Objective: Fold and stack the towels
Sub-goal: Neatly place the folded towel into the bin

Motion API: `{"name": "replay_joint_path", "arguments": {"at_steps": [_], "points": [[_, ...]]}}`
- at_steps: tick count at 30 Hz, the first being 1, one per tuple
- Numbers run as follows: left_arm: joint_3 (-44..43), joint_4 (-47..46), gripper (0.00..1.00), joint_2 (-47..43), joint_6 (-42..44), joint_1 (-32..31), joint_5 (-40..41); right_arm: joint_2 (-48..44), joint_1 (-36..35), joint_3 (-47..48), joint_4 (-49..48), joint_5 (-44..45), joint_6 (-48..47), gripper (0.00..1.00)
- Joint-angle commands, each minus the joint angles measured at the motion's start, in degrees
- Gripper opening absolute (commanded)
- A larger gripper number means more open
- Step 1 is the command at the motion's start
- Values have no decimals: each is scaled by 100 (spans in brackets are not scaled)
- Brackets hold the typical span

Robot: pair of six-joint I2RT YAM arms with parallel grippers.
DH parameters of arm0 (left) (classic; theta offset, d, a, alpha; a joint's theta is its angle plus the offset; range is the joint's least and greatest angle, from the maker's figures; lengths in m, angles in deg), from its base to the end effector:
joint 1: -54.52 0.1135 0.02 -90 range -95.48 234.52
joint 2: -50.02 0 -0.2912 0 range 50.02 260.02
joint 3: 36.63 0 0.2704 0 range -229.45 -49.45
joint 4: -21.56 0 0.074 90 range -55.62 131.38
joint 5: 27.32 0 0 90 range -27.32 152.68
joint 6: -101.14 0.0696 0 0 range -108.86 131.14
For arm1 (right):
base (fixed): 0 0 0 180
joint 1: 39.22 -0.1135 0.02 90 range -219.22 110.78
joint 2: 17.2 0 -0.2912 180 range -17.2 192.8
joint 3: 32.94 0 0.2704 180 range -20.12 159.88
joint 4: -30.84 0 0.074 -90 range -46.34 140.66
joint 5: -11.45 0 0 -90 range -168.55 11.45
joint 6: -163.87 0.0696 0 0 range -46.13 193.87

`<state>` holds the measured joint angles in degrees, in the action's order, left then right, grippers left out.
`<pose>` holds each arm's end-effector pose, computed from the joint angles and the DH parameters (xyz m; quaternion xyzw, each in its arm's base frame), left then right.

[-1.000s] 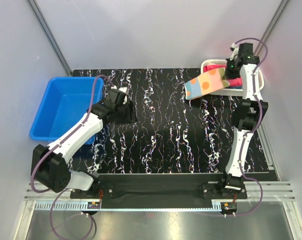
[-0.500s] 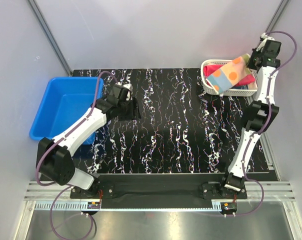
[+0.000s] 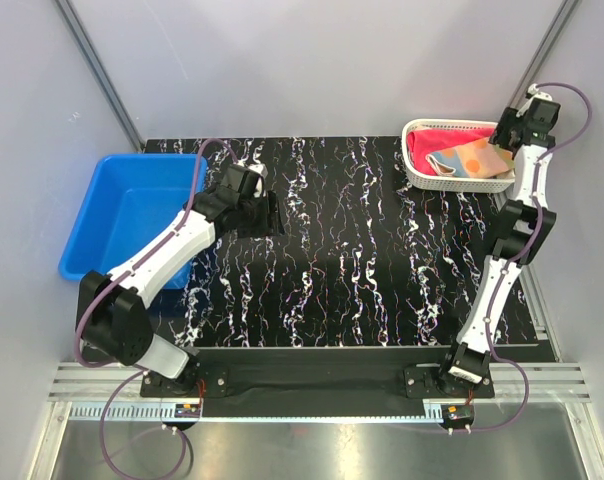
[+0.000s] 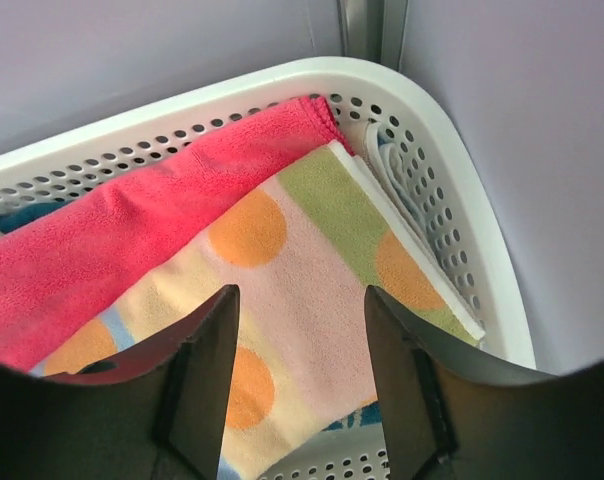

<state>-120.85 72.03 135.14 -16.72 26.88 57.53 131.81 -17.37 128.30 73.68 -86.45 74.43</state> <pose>0.3116 -0.1703 0.2874 0.0131 0.9428 -0.1914 0.2727 0.6133 -0.2356 0.2479 0.1349 0.8567 -0.0325 0.4968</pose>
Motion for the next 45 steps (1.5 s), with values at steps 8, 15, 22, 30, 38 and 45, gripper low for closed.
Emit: {"name": "replay_joint_path", "arguments": {"at_steps": [8,15,22,30,38,45], "points": [[-349,-38,63,-417,61,30,-21,-1470,-382,-1384,-225,-414,233,64],[-261,-91,64,-883,-18,39,-311,-1963,-559,-2756,-163,-897,682,42],[-23,-21,65,-1182,-9,48,-294,-1955,-638,-3328,-75,-1346,762,30],[-374,190,65,-1244,8,101,-206,-1971,-681,-2213,968,-1206,709,43],[-708,-407,69,-2043,122,127,-224,-4471,-2278,-3220,1369,-1042,1270,100],[-1043,-13,99,-2666,421,145,-110,-7059,-2799,-6224,-330,-2638,2712,100]]}}
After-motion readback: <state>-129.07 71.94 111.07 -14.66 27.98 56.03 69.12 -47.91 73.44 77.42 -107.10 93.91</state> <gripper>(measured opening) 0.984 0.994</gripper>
